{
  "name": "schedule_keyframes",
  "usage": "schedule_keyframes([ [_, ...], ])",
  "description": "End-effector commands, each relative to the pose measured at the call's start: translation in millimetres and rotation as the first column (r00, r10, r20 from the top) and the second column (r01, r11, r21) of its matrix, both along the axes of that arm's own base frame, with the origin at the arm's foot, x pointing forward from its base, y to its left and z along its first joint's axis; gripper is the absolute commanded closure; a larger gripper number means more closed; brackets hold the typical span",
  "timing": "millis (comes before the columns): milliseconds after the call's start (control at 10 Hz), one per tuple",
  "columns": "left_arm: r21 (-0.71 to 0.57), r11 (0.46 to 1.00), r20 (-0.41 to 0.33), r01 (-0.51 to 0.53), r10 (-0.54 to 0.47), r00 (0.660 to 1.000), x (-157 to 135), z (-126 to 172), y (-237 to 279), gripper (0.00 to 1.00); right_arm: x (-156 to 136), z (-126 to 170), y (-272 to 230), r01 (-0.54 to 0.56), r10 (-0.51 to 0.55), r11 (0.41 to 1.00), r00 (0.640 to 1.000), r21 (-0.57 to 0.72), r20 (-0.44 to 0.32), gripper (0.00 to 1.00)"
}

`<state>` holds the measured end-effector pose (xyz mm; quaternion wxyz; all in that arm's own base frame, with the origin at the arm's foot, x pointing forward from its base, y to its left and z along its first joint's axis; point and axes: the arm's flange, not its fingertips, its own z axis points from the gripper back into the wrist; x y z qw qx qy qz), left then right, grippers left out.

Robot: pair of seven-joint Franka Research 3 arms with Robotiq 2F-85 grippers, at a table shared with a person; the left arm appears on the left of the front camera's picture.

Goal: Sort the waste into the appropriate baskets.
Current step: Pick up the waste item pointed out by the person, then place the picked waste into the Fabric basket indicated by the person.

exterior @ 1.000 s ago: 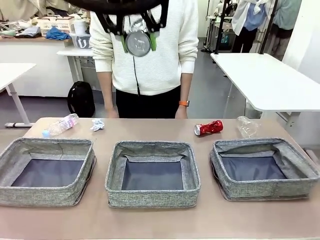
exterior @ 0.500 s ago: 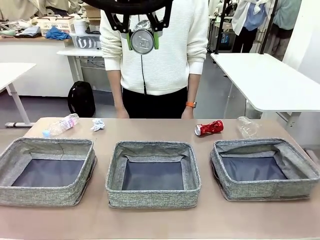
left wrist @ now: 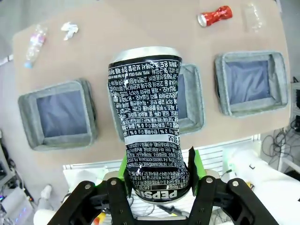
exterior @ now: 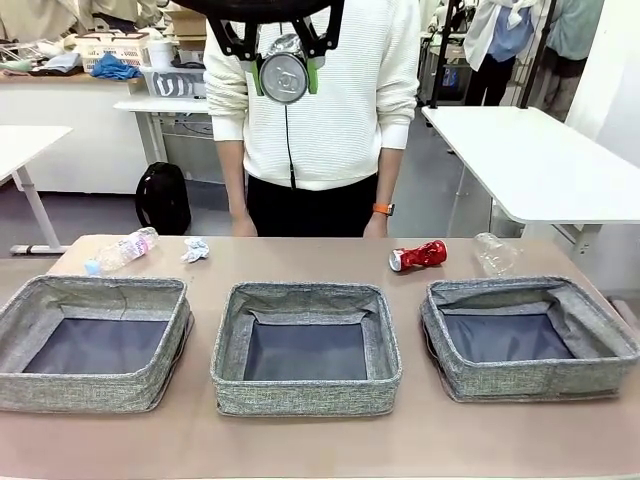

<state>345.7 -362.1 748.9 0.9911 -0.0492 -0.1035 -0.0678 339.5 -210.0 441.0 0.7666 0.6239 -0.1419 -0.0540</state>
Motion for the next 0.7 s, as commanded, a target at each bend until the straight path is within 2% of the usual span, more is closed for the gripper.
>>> schedule_keyframes([
  [0, 0.003, 1.000, 0.004, -0.014, 0.014, 1.000, -4.2, 0.0, 4.4, 0.44, -0.9, 0.6, 0.7, -0.013, 0.013, 1.000, 1.000, -0.005, 0.027, 0.00],
  [600, 0.003, 1.000, 0.004, -0.014, 0.014, 1.000, -4.2, 0.0, 4.4, 0.44, -0.9, 0.6, 0.7, -0.013, 0.013, 1.000, 1.000, -0.005, 0.027, 0.00],
])
